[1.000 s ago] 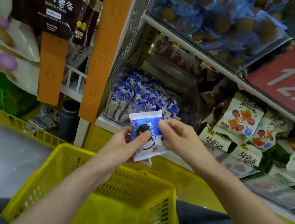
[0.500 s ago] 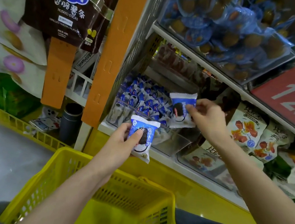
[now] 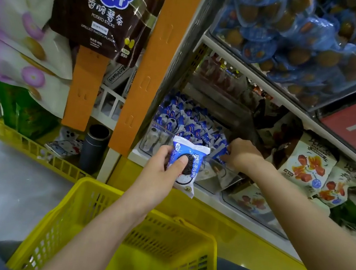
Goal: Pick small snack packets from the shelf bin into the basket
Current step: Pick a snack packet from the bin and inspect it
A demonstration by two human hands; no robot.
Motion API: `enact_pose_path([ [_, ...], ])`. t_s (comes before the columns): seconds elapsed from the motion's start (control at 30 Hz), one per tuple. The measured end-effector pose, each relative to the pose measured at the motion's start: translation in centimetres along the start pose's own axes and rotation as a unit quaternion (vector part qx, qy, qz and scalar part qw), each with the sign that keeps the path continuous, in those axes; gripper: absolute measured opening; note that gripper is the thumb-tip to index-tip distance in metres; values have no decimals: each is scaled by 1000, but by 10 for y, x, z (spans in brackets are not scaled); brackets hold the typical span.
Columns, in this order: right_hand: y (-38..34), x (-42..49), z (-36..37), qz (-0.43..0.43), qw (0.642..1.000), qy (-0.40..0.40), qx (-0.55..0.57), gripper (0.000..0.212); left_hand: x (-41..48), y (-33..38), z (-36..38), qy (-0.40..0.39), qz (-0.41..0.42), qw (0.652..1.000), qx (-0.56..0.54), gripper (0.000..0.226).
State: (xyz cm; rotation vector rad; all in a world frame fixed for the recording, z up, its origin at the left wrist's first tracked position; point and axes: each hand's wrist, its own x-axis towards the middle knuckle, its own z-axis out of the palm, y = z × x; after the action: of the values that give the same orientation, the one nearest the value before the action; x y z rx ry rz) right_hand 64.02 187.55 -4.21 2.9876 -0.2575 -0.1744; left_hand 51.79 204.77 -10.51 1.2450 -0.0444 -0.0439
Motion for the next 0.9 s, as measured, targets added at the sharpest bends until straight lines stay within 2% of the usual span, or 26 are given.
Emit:
enact_pose_path([
  [0.17,4,-6,-5,-11,993,91,-70,19,2,-1,-1,3,3,1000,-3,11],
  [0.3,-1,-3,-2,-19,995,17,-92,21,3,-1,1,-1,2,1000,-2,7],
  [0.43,1,8,6,-43,998,-30,35,19,2,-2,0,2,1,1000,-1,7],
  [0.53,7,15,8,-39,984,-19,175,27,3,-2,-2,8,-3,1000,-2,7],
  [0.6,9,17,8,-40,974,-11,224,27,4,-3,-2,10,-4,1000,-5,6],
  [0.9,6,26,15,-21,997,-39,70,29,4,-5,0,15,-10,1000,-1,10],
])
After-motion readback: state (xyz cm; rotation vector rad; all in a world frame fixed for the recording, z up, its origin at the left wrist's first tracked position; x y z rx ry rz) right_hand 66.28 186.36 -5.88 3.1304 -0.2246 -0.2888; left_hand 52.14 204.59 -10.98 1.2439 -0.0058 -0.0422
